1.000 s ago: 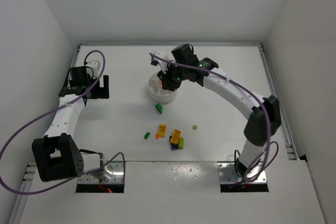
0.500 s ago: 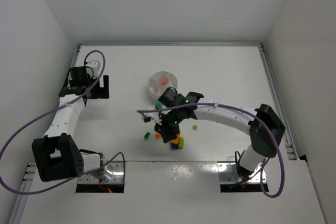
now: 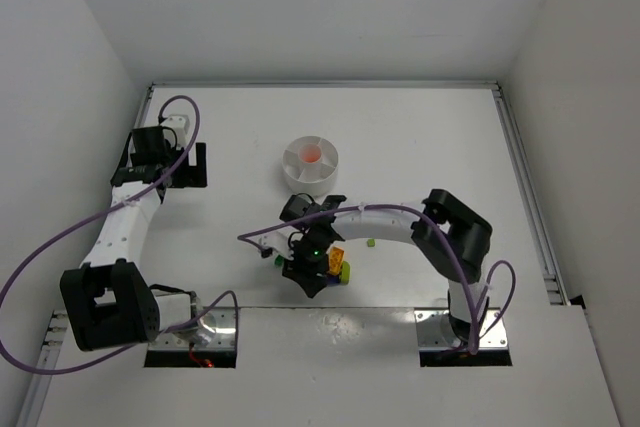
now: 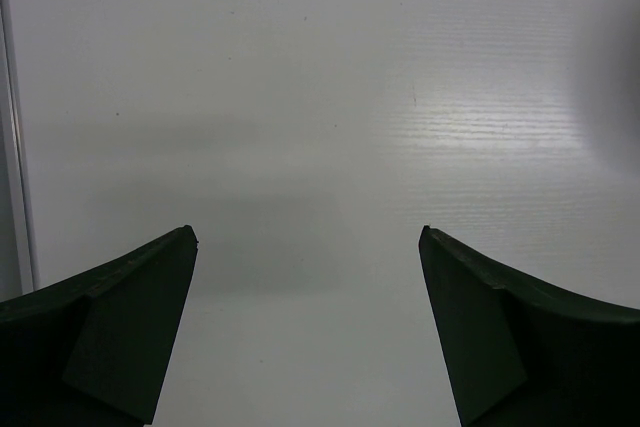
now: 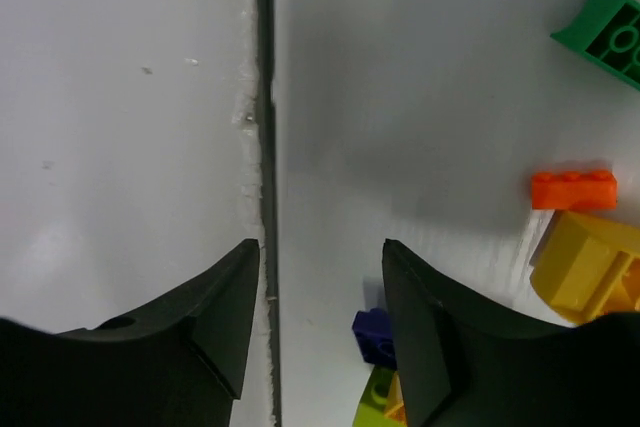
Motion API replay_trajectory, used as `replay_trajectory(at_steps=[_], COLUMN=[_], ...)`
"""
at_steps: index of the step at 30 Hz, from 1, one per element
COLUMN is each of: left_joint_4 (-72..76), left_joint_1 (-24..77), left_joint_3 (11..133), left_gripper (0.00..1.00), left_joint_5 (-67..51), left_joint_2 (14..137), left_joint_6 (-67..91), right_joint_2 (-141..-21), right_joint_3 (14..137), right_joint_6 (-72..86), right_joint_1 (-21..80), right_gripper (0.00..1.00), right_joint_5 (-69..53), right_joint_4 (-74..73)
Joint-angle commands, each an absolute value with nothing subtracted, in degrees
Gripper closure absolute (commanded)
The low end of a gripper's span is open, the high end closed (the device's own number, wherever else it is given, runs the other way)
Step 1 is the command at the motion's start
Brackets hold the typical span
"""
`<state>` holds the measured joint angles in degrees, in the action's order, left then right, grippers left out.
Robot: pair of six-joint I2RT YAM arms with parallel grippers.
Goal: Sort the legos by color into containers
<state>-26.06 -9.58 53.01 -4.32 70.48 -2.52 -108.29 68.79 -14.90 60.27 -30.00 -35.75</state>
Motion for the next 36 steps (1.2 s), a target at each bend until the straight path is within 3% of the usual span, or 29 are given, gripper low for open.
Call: replay_trajectory(at_steps=[1, 18, 36], left_joint_4=[-24.96, -24.43, -23.91], left_joint_1=[-10.11, -10.11, -10.11], left_joint_3=[53.0, 52.47, 51.94], left_gripper=[0.0, 0.0, 0.0], left_joint_5=[-3.78, -2.72, -2.2], left_joint_2=[68.38, 67.85, 67.32], left_joint_6=[-2.72, -2.72, -2.72], right_joint_2=[-110.74, -111.71, -118.04], right_joint_3=[71.37, 66.36, 70.75], right_joint_6=[-13.01, -2.91, 5.36], right_joint_1=[60.82, 59.68, 59.68], right_gripper=[0.46, 0.42, 0.55], right_joint_5=[-29.45, -10.73, -5.98], right_joint_4=[-33.93, -18.54, -20.92])
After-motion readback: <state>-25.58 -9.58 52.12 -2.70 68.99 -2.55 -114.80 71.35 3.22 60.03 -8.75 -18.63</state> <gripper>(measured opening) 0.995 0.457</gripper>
